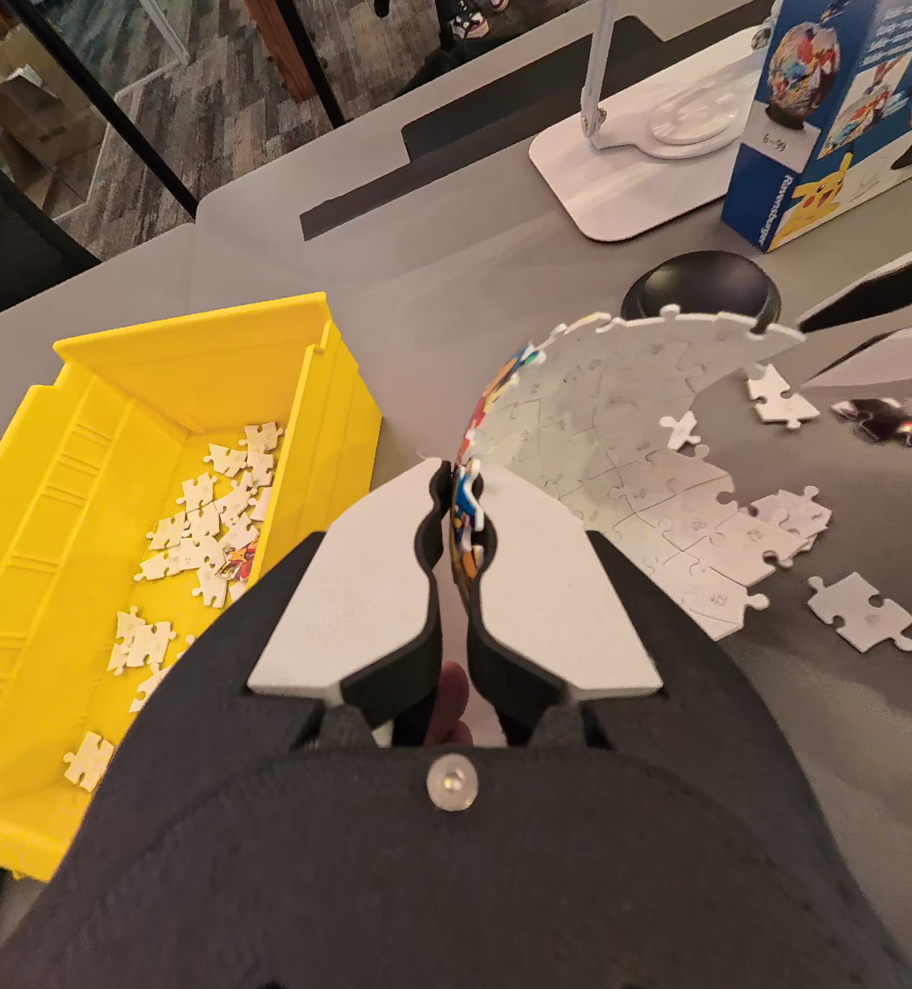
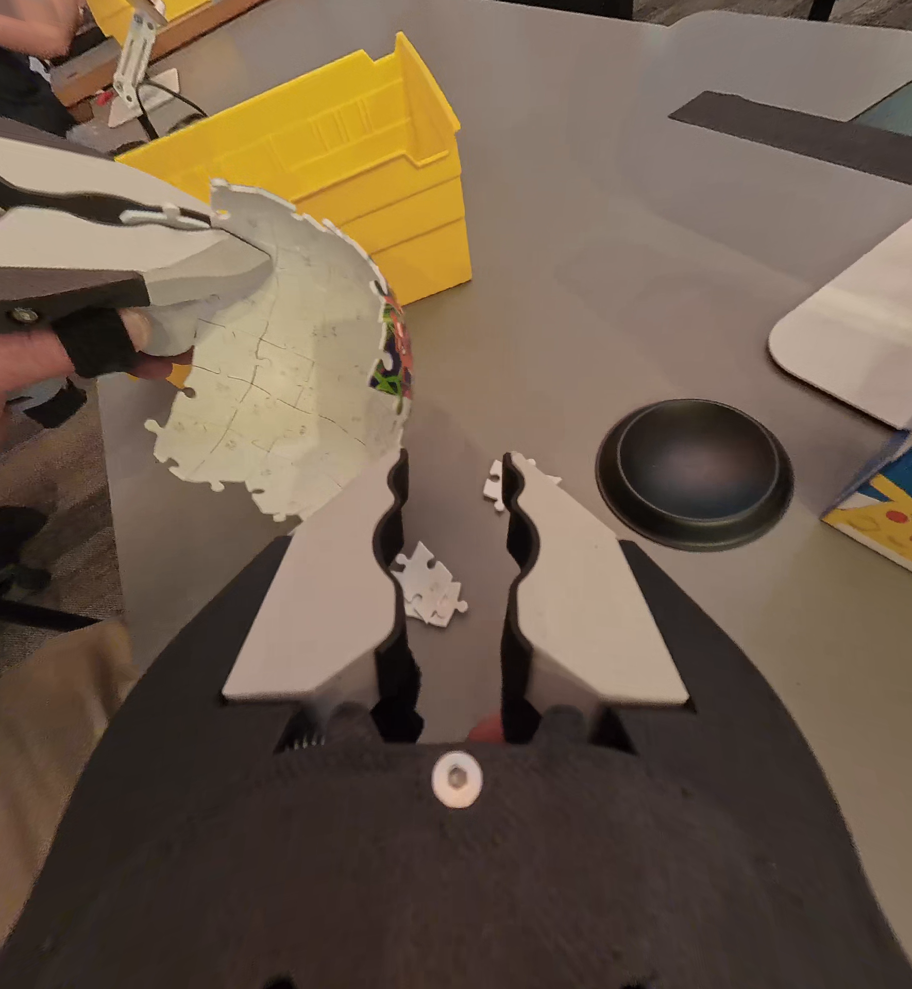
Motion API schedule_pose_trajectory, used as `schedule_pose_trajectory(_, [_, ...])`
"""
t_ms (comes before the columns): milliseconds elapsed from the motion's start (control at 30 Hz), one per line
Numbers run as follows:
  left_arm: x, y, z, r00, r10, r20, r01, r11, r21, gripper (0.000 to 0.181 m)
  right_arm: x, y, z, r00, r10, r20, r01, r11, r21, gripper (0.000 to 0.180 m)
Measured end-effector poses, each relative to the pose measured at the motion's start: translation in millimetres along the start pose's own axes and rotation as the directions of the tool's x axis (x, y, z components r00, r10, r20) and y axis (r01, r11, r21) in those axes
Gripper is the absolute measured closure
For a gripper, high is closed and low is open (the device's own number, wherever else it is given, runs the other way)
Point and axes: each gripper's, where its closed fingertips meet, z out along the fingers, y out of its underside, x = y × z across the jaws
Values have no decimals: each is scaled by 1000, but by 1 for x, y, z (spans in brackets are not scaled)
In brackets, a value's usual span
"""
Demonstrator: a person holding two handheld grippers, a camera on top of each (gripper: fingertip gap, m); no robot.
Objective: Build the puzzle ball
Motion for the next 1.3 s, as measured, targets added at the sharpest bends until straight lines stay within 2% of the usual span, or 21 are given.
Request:
schedule_pose_trajectory(133, [-4,2,0,1000,4,0,-4,1000,-24,177,2,17,2,1000,-1,11,2,998,-65,153])
schedule_pose_trajectory(400, [-5,10,6,1000,21,-18,-22,995,-95,177,6,42,6,1000,9,5,-9,990,-138,152])
schedule_pose_trajectory(600, [-6,10,8,999,18,-28,-21,995,-95,177,0,59,9,997,-75,35,81,969,-234,152])
schedule_pose_trajectory(800, [-10,11,7,1000,11,-29,-14,996,-90,177,-14,89,12,981,-140,137,183,907,-380,133])
schedule_pose_trajectory(900, [-8,11,8,999,17,-34,-20,996,-90,177,-14,91,14,972,-186,140,227,895,-383,130])
schedule_pose_trajectory(1033, [-6,13,10,999,22,-43,-26,995,-91,177,-11,92,15,959,-252,129,283,881,-380,148])
schedule_pose_trajectory(1100, [-5,13,11,999,24,-45,-28,995,-92,177,-11,91,16,959,-252,130,283,882,-378,150])
schedule_pose_trajectory(1167, [-6,13,12,999,24,-45,-28,995,-91,177,-9,90,15,956,-265,125,293,879,-377,163])
schedule_pose_trajectory(1300, [-6,13,12,999,23,-47,-28,996,-88,177,-7,92,10,942,-308,136,337,856,-391,166])
